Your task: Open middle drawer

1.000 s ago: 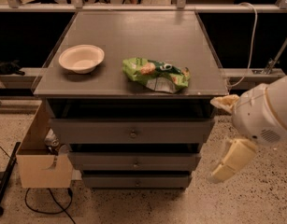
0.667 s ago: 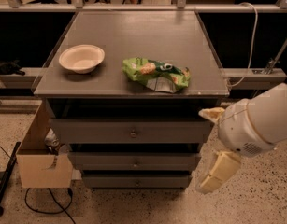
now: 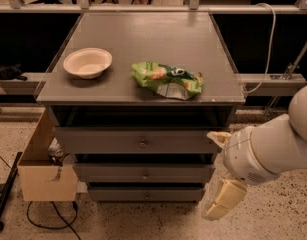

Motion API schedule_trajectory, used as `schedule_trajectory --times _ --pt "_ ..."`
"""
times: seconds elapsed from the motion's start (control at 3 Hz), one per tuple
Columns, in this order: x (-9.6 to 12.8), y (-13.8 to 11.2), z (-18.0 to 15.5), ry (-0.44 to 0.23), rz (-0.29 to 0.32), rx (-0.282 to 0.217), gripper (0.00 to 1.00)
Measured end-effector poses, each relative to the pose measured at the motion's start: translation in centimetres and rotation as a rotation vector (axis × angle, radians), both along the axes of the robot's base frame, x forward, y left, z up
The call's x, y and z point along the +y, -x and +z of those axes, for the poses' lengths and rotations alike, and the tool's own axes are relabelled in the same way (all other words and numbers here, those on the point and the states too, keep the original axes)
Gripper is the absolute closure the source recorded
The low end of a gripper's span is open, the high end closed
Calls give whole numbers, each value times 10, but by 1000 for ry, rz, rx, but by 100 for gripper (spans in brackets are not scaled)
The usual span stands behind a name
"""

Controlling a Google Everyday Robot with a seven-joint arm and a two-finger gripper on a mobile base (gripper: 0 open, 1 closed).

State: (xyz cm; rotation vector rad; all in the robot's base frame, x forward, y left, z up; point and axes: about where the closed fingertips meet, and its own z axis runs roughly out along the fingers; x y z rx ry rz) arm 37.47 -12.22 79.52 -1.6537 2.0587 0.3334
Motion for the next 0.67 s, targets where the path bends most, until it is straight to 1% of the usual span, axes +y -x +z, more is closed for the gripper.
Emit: schedule_trajectory --times 0.33,0.67 --pt "2 3 0 24 1 -10 0" --pt "18 6 -11 115 11 -22 0"
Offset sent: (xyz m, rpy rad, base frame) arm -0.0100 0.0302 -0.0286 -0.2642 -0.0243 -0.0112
